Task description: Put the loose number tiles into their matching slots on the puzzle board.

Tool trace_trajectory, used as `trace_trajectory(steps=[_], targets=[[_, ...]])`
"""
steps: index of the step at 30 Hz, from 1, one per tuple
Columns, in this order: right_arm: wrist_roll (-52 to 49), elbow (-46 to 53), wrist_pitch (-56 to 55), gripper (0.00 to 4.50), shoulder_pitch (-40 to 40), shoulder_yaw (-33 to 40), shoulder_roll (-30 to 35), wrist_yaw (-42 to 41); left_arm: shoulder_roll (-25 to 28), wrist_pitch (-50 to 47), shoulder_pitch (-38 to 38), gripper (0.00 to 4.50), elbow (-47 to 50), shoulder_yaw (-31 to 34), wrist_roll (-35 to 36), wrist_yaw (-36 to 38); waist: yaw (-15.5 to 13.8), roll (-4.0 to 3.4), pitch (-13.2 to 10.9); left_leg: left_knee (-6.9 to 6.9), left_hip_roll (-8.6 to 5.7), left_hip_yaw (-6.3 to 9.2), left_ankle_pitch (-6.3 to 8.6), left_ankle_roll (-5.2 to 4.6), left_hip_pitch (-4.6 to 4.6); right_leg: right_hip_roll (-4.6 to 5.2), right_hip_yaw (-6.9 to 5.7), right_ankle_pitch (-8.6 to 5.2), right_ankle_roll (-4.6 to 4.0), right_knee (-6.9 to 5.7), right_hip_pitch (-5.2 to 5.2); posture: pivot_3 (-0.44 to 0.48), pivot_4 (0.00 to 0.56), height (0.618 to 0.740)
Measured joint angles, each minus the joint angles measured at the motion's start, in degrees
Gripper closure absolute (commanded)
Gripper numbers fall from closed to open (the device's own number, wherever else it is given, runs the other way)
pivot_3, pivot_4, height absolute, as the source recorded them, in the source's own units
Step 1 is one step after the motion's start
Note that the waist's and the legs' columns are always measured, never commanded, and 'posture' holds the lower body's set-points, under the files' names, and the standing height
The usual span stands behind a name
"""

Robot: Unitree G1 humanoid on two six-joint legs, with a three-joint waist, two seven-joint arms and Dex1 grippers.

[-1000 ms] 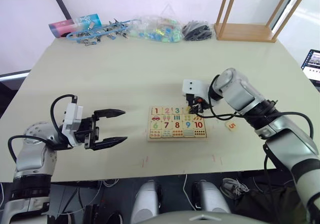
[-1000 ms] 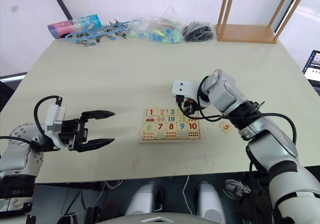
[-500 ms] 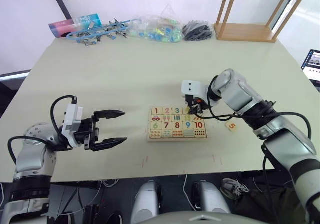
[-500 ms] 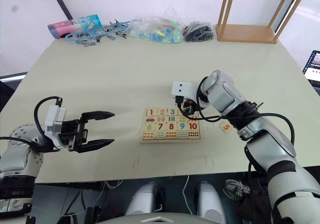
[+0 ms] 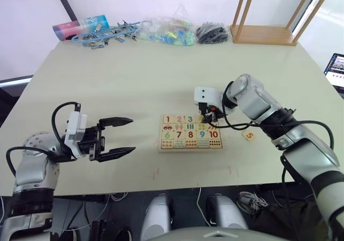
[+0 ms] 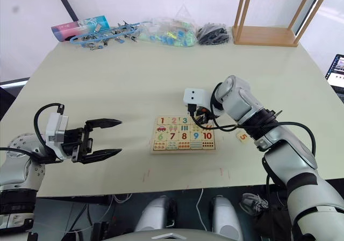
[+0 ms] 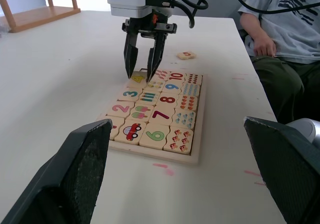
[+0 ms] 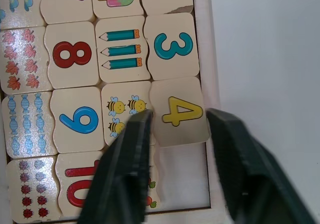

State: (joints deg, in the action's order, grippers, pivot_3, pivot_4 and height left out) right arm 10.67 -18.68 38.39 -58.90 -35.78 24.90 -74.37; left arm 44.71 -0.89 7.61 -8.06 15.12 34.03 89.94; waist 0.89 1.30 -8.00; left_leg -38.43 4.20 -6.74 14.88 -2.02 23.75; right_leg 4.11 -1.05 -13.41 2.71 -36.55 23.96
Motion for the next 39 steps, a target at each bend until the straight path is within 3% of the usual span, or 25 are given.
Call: trace_trajectory(steps=[12,18,22,23,39], targets=[[-0.1,0.0,0.0,2.33,0.0,0.1,1.1,-1.0,0.0,0.3,0.1,0.00,-1.2,0.0,0.0,0.2,0.0,0.00,0.0,0.00,0.00,0.00,0.00,0.00,0.00,0.00,0.00,0.00,0.00,0.00,0.00,0.000,0.150,0.738],[-3.0,1.4,-1.0,2.33,1.0,4.0,2.5,-1.1,0.0,0.4,0.1,0.00,-1.3,0.0,0.0,0.2,0.0,0.01,0.0,0.00,0.00,0.01,0.00,0.00,0.00,0.00,-0.01,0.00,0.00,0.01,-0.01,0.000,0.150,0.738],[-6.3,1.9,-3.9,4.15,4.4,9.1,2.8,1.3,0.0,0.5,0.1,0.00,-1.3,0.0,0.0,0.2,-0.1,0.02,0.0,0.00,0.00,0.02,0.00,0.00,0.00,0.00,-0.02,0.00,0.01,0.02,-0.02,0.000,0.150,0.738],[-6.9,1.9,-4.5,4.43,5.1,10.0,2.8,1.4,0.0,0.5,0.1,0.00,-1.3,0.0,0.0,0.2,0.0,0.02,0.0,0.00,0.00,0.01,0.00,0.00,0.00,0.00,-0.02,0.00,0.01,0.02,-0.02,0.000,0.150,0.738],[-15.0,2.3,-14.8,4.43,15.9,19.1,-1.7,10.2,-0.1,0.5,0.7,0.00,-1.6,0.0,0.0,0.3,0.0,0.05,0.0,0.00,0.00,0.04,0.00,0.00,-0.03,-0.01,-0.03,0.06,0.10,0.00,-0.07,0.000,0.150,0.738]])
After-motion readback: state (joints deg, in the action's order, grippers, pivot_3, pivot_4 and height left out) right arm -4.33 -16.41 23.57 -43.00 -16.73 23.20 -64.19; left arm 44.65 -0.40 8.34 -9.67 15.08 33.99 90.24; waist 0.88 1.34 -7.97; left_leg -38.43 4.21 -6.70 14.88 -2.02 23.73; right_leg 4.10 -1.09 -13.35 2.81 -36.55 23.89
